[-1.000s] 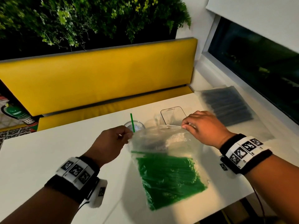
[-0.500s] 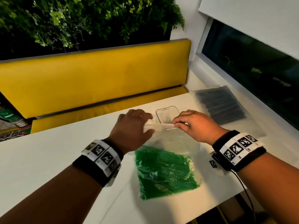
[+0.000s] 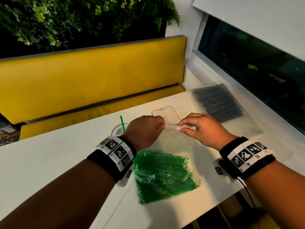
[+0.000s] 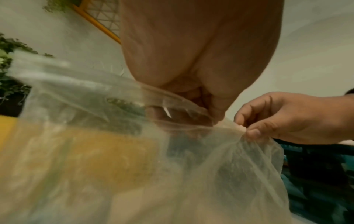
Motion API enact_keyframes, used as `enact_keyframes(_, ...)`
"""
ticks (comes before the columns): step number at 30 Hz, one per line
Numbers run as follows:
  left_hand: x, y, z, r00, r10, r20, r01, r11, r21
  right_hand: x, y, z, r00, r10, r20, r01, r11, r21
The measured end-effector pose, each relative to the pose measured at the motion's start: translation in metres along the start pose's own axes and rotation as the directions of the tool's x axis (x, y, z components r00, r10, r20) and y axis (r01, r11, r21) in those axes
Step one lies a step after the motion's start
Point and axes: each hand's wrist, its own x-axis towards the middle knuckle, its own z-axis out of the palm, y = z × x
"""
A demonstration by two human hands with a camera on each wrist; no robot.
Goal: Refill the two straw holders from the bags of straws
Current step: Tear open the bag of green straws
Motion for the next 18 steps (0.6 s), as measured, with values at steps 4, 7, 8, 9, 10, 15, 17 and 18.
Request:
enact_keyframes(4, 0.003, -0.001, 0.0, 1.0, -0.005, -0.011, 0.004, 0.999, -0.051, -0.001, -0.004, -0.004, 1.0, -0.009, 0.001, 0.009, 0.999, -0.046)
enact_keyframes(7, 0.001, 0.001, 0.003, 1.0, 0.022, -0.02, -0.023, 0.998, -0.059, 0.001, -0.007, -0.004, 1.0, 0.018, -0.007, -0.018, 0.997, -0.072)
enact_keyframes(8, 0.001, 0.002, 0.004, 0.999, 0.029, -0.032, -0.03, 0.998, -0.056, 0.001, -0.007, -0.004, 1.0, 0.021, -0.019, -0.022, 0.996, -0.082)
enact_keyframes(9, 0.001, 0.002, 0.005, 0.998, 0.032, -0.046, -0.034, 0.998, -0.048, 0.001, -0.008, -0.004, 0.999, 0.02, -0.031, -0.023, 0.995, -0.096)
enact_keyframes(10, 0.001, 0.002, 0.005, 0.998, 0.029, -0.057, -0.031, 0.999, -0.043, 0.002, -0.009, -0.004, 0.999, 0.015, -0.039, -0.019, 0.993, -0.114)
enact_keyframes(15, -0.002, 0.001, 0.006, 0.996, 0.016, -0.084, -0.023, 0.996, -0.085, 0.003, -0.016, -0.003, 0.997, 0.039, -0.066, -0.047, 0.992, -0.119)
enact_keyframes(17, -0.002, -0.001, 0.006, 0.996, 0.026, -0.088, -0.036, 0.994, -0.106, 0.003, -0.016, -0.002, 0.997, 0.054, -0.062, -0.06, 0.994, -0.094)
enact_keyframes(18, -0.003, -0.002, 0.006, 0.996, 0.036, -0.082, -0.045, 0.992, -0.114, 0.003, -0.016, -0.002, 0.997, 0.062, -0.052, -0.066, 0.995, -0.079)
